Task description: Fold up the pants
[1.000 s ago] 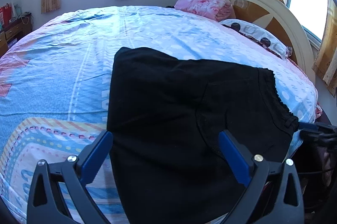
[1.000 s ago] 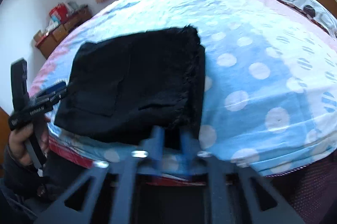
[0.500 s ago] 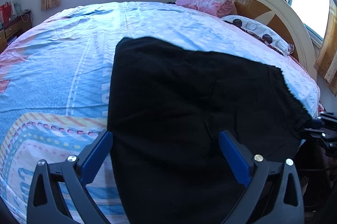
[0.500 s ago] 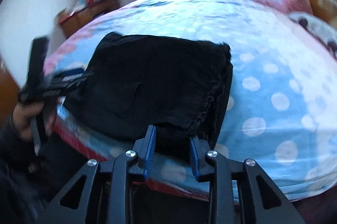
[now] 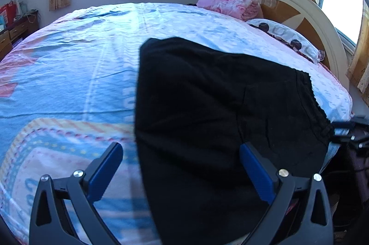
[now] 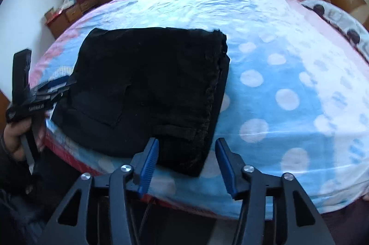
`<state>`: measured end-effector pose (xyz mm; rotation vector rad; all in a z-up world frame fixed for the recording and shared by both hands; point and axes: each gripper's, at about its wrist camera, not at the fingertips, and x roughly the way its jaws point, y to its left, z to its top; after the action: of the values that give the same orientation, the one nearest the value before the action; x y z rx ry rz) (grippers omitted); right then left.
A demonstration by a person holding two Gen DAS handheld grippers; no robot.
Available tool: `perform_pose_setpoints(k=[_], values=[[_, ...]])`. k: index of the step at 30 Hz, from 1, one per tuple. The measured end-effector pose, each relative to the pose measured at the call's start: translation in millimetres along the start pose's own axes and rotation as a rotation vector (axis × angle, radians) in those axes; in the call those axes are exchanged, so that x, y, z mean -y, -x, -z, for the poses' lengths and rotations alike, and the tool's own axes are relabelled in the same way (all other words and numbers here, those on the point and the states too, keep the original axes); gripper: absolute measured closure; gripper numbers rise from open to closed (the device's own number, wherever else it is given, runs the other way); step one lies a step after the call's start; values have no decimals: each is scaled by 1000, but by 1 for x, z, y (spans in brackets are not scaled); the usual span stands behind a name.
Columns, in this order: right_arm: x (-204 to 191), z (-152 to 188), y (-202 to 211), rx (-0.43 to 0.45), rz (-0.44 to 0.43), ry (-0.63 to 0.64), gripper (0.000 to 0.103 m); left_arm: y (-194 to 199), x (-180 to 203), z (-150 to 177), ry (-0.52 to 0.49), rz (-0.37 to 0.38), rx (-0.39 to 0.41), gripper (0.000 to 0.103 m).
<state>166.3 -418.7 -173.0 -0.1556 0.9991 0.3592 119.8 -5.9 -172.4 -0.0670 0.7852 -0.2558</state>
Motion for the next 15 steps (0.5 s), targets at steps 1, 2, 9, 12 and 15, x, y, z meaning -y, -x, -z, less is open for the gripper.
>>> perform_pose_setpoints(k=[1,2,9,12,15], values=[[-1,-4,8,7,69,41,47,3,-3,0,6,-4,5,0],[-2,-7,17,22,113,66,47,9,-6,-1,12,-9,19,0],[-17,-82,41,138,-152,14,47,18,-15,5,-1,-41,43,0],[-48,-123,14,127,-262,39,47,12,-16,14,-5,-42,16,0],[-83,-164,-26,50,-346,59,47,7,-19,20,-12,-53,10,0]])
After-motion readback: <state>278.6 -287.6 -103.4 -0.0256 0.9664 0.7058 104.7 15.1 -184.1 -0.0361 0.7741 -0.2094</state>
